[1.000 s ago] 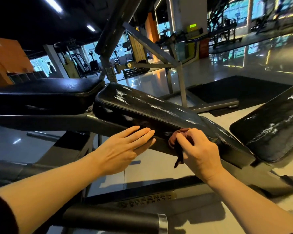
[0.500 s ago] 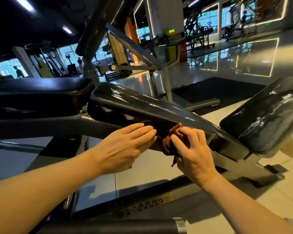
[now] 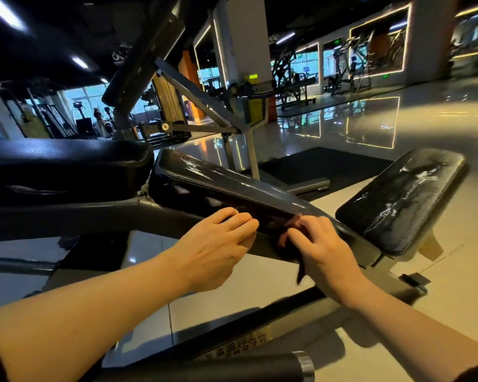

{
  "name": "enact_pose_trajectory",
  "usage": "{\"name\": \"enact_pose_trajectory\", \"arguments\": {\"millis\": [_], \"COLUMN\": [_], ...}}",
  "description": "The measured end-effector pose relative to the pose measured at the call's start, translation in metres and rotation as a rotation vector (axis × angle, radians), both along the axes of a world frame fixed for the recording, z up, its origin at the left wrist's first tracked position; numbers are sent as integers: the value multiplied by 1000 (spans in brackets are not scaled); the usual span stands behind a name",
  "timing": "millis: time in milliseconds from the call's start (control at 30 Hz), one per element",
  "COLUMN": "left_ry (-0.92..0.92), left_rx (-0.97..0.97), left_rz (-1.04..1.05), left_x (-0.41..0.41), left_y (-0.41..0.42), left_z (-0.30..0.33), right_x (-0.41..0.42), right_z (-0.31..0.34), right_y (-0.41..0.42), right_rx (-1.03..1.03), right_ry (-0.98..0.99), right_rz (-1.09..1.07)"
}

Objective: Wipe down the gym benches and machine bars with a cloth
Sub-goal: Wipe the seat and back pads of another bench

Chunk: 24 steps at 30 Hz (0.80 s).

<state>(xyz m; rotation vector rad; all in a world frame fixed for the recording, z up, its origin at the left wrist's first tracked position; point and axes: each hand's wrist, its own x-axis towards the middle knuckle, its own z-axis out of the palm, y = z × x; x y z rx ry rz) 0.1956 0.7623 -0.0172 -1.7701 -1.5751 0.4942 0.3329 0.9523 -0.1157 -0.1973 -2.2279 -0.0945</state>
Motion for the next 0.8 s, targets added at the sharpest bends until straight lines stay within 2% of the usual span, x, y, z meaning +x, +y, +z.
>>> {"name": "enact_pose_trajectory", "arguments": {"millis": [67,100,233,300,467,600,700,733,800], "left_ry": [33,41,65,82,121,126,106,92,68], "left_rx": [-4,-16,-41,-69,-127,-63,-45,-42,-36], "left_rz": [14,18,16,-19,-43,-40,-56,-60,-61], "left_x": [4,5,6,3,-12,-12,-12,-13,-15], "left_y": [2,3,-2,-5,-14,-15,-13,-12,-11], "left_z": [-7,-10,-6,1,13,2,-3,-3,-3], "right_x": [10,10,-9,-20,-17,-16,-27,-31,-34], "right_z": [-11,-10,20,21,-4,-16,-13,-10,-7], "right_y": [11,10,-30,-40,-19,-17,-33,-39,-45], "right_rx": [-180,-202,-61,-21,3,-273,-437,-426,-238], "right_ry": [60,91,250,239,201,235,311,327,297], "right_rz": [-32,-44,44,76,-92,-168,-133,-100,-8]}}
